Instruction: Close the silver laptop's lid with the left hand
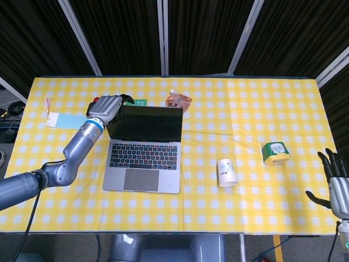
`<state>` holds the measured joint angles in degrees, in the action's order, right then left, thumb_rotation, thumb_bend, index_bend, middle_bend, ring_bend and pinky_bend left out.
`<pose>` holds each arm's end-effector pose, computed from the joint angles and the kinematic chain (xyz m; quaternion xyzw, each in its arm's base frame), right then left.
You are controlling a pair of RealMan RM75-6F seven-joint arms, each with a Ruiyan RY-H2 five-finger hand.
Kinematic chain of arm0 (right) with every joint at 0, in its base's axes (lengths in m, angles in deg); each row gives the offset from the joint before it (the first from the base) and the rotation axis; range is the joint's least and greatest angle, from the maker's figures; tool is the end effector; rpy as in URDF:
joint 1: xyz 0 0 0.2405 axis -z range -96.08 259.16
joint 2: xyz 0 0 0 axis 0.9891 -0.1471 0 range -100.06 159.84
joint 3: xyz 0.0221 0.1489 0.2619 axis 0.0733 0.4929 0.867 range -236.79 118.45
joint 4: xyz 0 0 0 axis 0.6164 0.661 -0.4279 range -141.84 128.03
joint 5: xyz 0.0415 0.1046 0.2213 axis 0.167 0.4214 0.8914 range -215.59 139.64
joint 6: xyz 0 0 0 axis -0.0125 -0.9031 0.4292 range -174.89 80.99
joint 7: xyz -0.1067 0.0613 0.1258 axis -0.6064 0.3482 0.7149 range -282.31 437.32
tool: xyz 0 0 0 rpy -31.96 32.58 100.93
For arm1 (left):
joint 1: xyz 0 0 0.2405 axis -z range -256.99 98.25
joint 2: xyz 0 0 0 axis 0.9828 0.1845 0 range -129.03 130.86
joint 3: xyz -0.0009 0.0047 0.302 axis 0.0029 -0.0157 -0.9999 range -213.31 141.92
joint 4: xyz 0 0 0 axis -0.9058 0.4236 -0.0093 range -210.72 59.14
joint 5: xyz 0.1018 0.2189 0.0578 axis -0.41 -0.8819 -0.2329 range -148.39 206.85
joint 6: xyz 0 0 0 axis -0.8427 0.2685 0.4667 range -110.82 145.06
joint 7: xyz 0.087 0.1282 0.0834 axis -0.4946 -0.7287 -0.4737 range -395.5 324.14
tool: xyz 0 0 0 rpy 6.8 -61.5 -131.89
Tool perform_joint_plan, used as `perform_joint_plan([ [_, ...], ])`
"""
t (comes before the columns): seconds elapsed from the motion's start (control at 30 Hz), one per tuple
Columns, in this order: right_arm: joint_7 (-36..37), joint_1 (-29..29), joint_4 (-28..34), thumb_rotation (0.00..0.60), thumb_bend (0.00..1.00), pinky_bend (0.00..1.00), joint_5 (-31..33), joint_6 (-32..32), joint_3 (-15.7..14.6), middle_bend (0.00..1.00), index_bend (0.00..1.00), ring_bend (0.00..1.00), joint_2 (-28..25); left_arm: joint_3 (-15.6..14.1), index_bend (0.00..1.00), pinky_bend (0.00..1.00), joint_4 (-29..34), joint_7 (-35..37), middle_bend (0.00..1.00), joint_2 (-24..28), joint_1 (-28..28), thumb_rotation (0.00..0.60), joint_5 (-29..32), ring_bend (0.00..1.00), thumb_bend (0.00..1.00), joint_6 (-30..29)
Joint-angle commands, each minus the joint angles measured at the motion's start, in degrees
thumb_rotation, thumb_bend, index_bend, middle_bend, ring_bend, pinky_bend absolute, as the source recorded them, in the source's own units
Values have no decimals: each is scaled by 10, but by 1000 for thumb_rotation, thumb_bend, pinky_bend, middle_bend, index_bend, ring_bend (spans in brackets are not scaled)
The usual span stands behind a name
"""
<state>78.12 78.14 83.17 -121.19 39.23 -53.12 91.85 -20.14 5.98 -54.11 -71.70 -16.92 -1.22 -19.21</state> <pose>-0.3849 -0.2240 0.1801 0.5693 -0.3626 0.3795 0.6328 -0.1111 0.5393 0.0446 -0.6966 -0.4653 -0.3369 0.4299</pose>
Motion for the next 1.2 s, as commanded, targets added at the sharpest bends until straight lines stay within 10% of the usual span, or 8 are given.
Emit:
perform_joint_plan([
  [0.03,0,0,0,600,0,0,0,0,0,0,41,0,0,0,321,399,2,9,327,3,-1,600,-3,360,1000,-1],
  [1.2,-15,6,17,600,0,0,-26,23,-6,0,41,0,-2,-35,405,462,216,117,395,136,-98,600,-222,425,1000,-12],
])
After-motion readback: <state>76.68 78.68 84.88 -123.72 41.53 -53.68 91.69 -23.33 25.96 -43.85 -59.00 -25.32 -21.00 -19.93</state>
